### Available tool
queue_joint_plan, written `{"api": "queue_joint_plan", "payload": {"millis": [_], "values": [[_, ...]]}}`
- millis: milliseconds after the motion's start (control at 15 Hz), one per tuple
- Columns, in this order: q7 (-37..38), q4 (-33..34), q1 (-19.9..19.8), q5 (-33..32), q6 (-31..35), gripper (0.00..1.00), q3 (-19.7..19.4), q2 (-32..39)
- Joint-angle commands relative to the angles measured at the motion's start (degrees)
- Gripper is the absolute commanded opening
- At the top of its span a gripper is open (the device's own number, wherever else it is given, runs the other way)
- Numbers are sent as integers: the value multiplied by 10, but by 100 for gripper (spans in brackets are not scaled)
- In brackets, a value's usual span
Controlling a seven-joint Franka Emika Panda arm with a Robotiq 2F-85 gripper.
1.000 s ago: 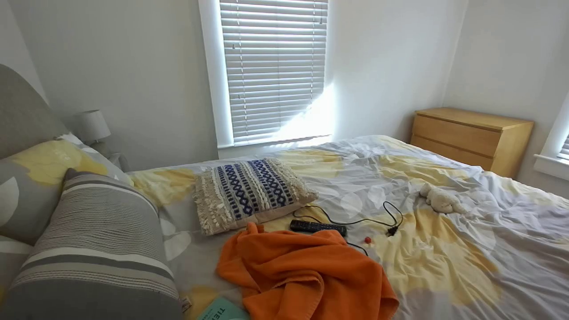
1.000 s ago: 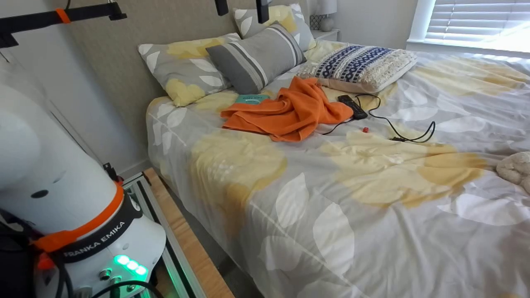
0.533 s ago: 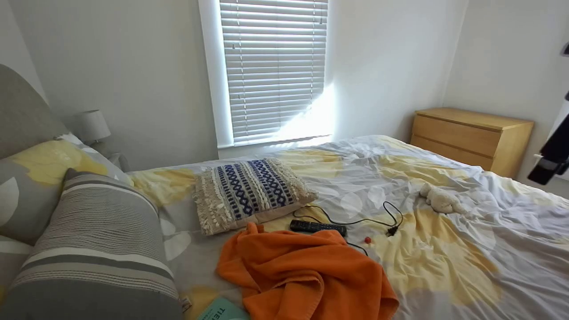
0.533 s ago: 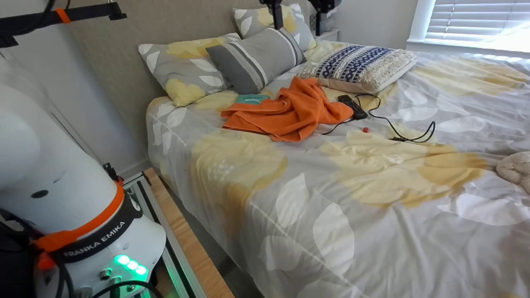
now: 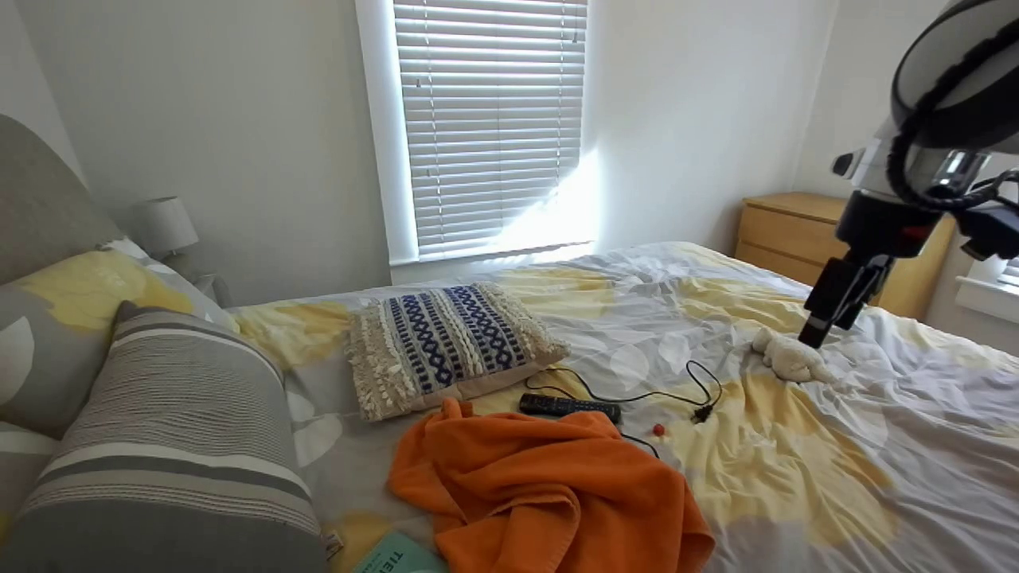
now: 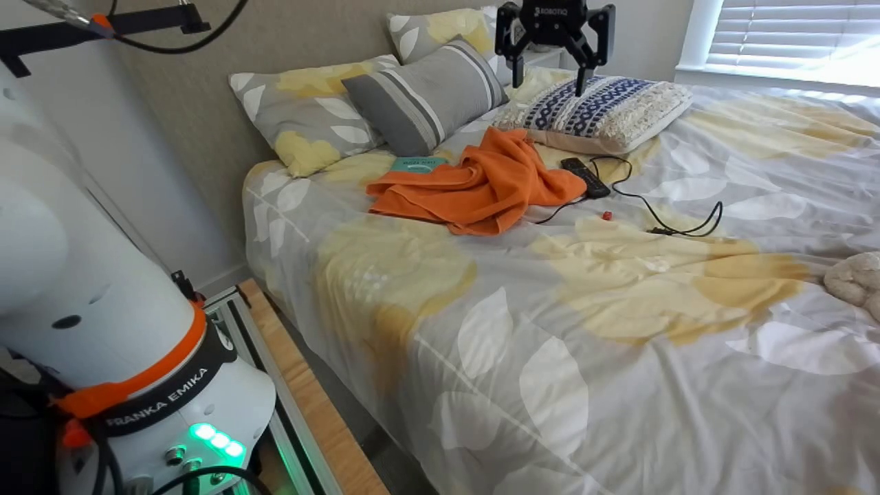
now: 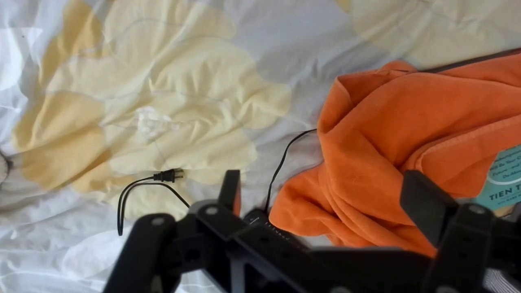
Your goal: Pick up the orange dice on the bed and drop it on the bed
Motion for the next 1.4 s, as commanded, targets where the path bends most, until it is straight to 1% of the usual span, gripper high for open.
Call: {"api": "queue_joint_plan", "payload": {"millis": [0, 267, 533, 733, 800, 867, 1067, 1333], "values": [[-25, 68, -27, 29, 20, 100, 33, 97], [-23, 113, -55, 63, 48, 100, 71, 169], [-12, 163, -79, 54, 57, 100, 95, 235], [-8, 198, -91, 39, 63, 100, 106, 275], [2, 209, -93, 30, 38, 100, 105, 281], [-3, 176, -95, 33, 56, 100, 110, 253], [-2, 195, -99, 30, 56, 100, 113, 273], [-1, 199, -99, 30, 55, 100, 114, 275]]}}
